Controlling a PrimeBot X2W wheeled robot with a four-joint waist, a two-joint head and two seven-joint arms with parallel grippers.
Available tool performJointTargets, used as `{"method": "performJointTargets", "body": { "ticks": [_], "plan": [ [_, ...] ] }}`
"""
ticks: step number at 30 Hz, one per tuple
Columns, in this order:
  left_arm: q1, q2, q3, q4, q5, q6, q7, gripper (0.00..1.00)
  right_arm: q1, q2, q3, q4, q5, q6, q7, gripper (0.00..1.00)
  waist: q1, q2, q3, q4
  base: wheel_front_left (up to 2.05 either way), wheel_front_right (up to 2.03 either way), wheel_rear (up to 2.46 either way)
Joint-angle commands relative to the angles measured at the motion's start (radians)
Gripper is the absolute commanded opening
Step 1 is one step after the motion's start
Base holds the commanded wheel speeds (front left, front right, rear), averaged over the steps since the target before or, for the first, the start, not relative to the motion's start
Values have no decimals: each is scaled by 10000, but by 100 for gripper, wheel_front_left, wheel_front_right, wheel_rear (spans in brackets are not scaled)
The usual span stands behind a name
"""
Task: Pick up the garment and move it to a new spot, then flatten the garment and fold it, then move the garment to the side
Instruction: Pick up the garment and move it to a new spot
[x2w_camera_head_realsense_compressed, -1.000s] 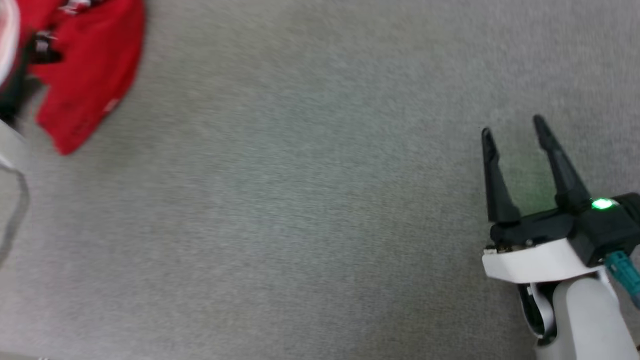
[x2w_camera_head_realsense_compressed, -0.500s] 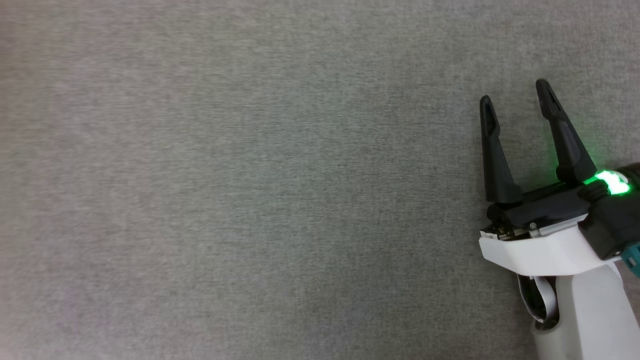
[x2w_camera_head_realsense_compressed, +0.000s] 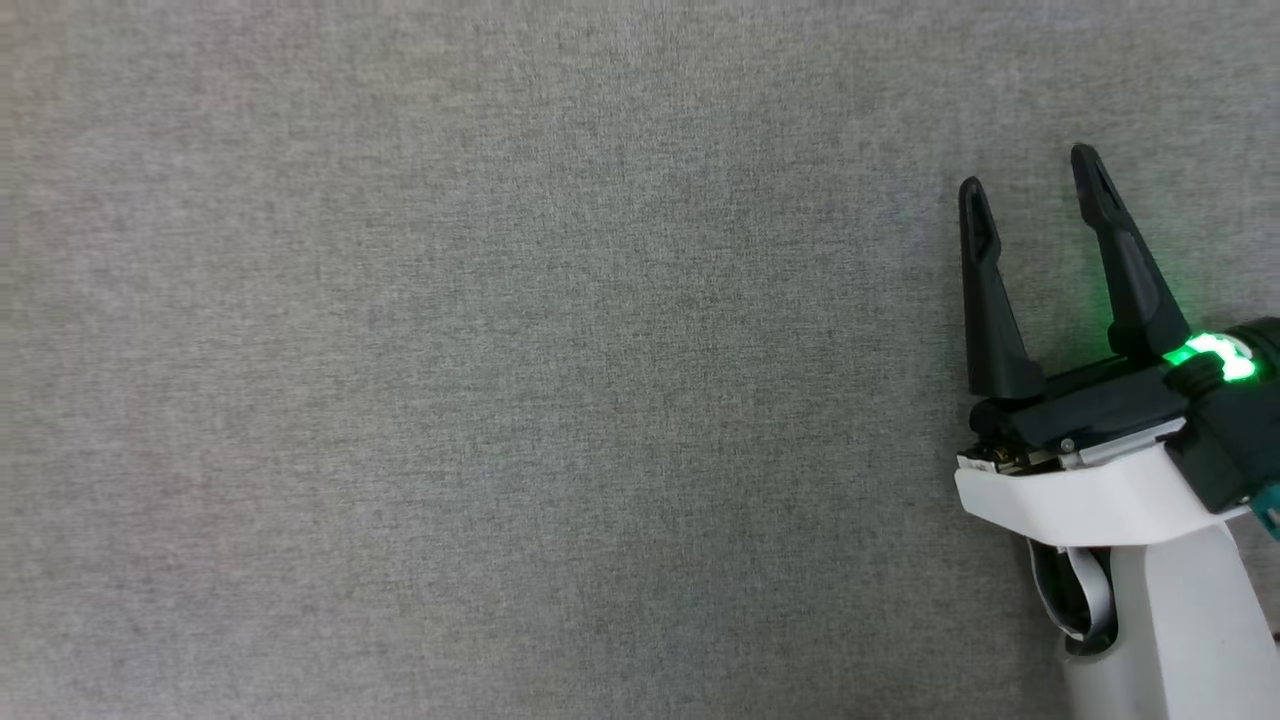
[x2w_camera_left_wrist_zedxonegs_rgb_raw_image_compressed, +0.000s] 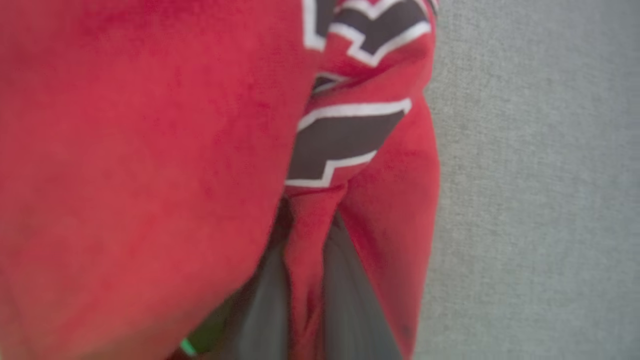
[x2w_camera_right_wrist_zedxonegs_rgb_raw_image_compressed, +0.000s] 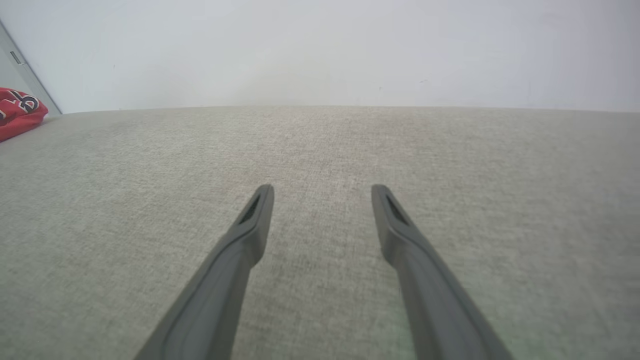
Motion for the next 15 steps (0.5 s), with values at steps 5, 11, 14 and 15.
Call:
{"method": "performJointTargets", "body": {
  "ticks": [5, 11, 14, 15],
  "plan": [
    [777, -364, -386, -398, -37, -16, -1755, 0, 281, -96, 9, 483, -167, -18, 60, 100, 0, 0, -1602, 13, 0, 0, 0],
    [1174, -138, -798, -1538, 311, -14, -3297, 0, 667, -93, 2, 844, -74, -16, 60, 100, 0, 0, -2878, 50, 0, 0, 0],
    [1244, -58, -1116, -2392, 503, -16, -4135, 0, 901, -94, -31, 1007, -82, -16, 60, 100, 0, 0, -3521, 41, 0, 0, 0],
    [1265, -17, -1224, -2600, 620, -15, -4399, 0, 993, -93, -34, 1064, -35, -16, 60, 100, 0, 0, -3740, 33, 0, 0, 0]
  ]
}}
